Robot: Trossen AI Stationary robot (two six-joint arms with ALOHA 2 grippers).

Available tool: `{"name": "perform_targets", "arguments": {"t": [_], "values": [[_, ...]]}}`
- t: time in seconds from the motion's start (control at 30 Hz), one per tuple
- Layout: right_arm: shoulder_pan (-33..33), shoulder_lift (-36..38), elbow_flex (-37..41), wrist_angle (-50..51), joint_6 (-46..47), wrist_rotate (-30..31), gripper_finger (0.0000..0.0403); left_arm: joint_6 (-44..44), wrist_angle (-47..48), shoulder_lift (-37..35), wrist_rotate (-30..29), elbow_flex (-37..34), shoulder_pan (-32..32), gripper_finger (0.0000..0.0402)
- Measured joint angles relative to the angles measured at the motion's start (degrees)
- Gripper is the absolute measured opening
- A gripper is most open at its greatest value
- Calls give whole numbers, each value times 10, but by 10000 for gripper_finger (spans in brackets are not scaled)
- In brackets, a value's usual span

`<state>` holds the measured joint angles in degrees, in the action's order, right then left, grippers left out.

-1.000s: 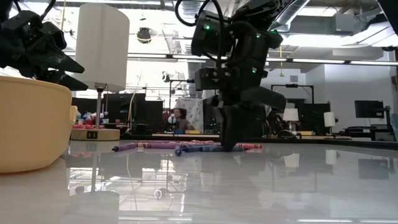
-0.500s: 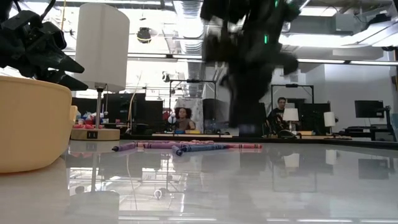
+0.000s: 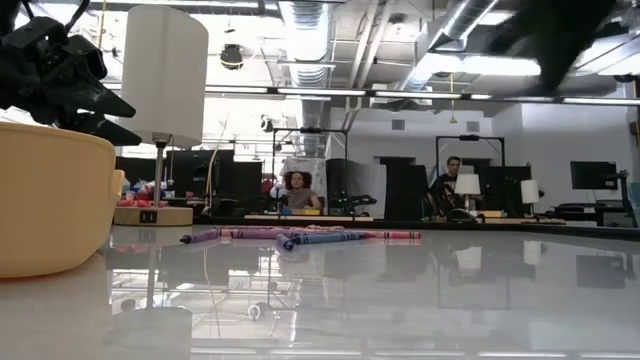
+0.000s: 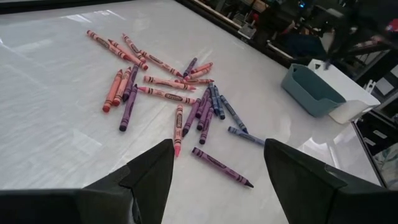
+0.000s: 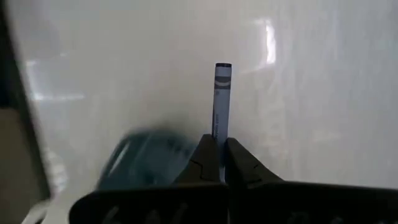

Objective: Sort crayons
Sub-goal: Put the blue crayon into the dark blue bin

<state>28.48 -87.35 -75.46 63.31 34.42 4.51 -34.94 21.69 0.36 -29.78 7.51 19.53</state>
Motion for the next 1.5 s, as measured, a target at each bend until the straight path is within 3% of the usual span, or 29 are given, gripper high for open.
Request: {"name": "perform_targets", "arguments": {"t": [0.13, 0.4, 0.63, 0.8, 1.23, 1.5], "values": [[51, 7, 0, 51, 40, 1, 2, 0, 0, 0, 0, 0, 0, 240], [110, -31, 0, 88, 6, -3, 1, 0, 0, 0, 0, 0, 0, 240], [121, -93, 1, 98, -74, -8, 1, 0, 0, 0, 0, 0, 0, 240], [122, -125, 1, 102, -107, -60, 1, 0, 0, 0, 0, 0, 0, 240], [138, -132, 1, 62, -110, -61, 3, 0, 0, 0, 0, 0, 0, 240], [138, -132, 0, 61, -109, -61, 42, 0, 0, 0, 0, 0, 0, 240]]}}
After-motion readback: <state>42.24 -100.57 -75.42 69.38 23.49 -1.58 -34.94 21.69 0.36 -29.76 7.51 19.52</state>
